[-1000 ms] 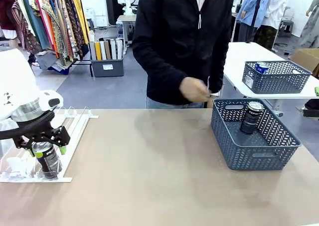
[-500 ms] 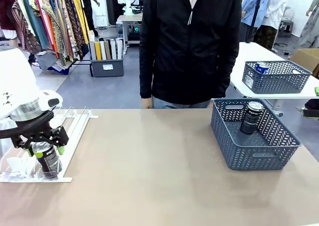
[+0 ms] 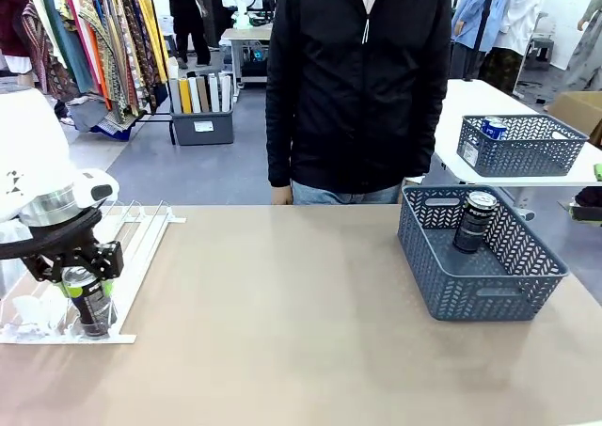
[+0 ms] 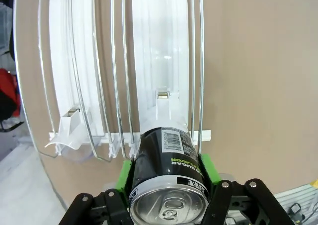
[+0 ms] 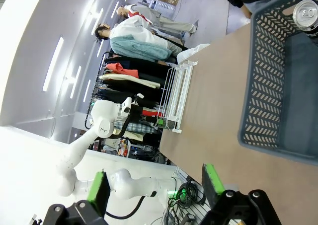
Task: Retrieve and store the cans from the dispenser.
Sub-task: Pick up one can from the Automatic Can Dispenser and place it in the middle of the table.
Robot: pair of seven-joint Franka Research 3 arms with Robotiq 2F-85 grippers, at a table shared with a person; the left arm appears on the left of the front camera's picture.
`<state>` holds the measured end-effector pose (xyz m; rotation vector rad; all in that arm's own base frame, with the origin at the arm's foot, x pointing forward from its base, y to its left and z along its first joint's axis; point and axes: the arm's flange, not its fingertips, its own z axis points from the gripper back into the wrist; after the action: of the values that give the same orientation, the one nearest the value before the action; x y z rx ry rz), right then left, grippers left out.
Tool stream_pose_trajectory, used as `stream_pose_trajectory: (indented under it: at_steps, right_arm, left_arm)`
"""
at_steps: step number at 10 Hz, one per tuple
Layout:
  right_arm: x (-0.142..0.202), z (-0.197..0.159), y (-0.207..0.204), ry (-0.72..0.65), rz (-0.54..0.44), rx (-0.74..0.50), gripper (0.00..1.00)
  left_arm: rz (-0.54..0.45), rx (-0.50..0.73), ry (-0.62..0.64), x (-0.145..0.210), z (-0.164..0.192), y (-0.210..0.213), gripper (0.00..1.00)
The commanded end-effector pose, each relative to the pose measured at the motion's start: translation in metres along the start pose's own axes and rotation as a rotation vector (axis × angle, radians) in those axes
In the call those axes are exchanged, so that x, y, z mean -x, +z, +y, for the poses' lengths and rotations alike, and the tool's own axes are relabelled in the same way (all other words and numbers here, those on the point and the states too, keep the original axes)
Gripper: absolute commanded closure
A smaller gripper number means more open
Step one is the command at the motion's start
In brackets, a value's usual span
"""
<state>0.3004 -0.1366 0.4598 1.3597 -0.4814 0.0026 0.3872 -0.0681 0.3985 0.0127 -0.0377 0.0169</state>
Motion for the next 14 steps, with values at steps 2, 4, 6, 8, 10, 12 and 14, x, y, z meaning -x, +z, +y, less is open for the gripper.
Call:
stream_pose_trajectory:
  at_steps: [2,4,6,8,10,12,14]
  right_arm:
    - [-0.002,0.004,-0.001,0.008,-0.013,-0.018,0.0]
    - [-0.002,0.004,-0.001,0.008,-0.013,-0.018,0.0]
    - [-0.002,0.004,-0.001,0.008,-0.013,-0.018,0.0]
    - [-0.002,0.004,-0.001,0.008,-0.013,-0.018,0.0]
    - [-0.002,0.004,-0.001,0.008,-0.013,-0.018,0.0]
    - [-0.002,0.004,-0.001,0.008,-0.013,-0.018,0.0]
    - [-0.002,0.004,-0.001,0.008,-0.013,-0.018,0.0]
  left_arm:
    - [0.003,-0.031,0.023,-0.002,-0.001,0.006,1.0]
    - [-0.06,-0.029,0.031,0.0,0.006,0.036,1.0]
    - [-0.118,0.019,-0.022,0.014,0.015,0.102,1.0]
    - [-0.228,0.059,-0.074,0.043,0.029,0.17,1.0]
    - [-0.294,0.06,-0.128,0.072,0.042,0.198,1.0]
    - [-0.223,0.113,-0.15,0.076,0.064,0.189,1.0]
    - [-0.295,0.054,-0.099,0.076,0.043,0.21,1.0]
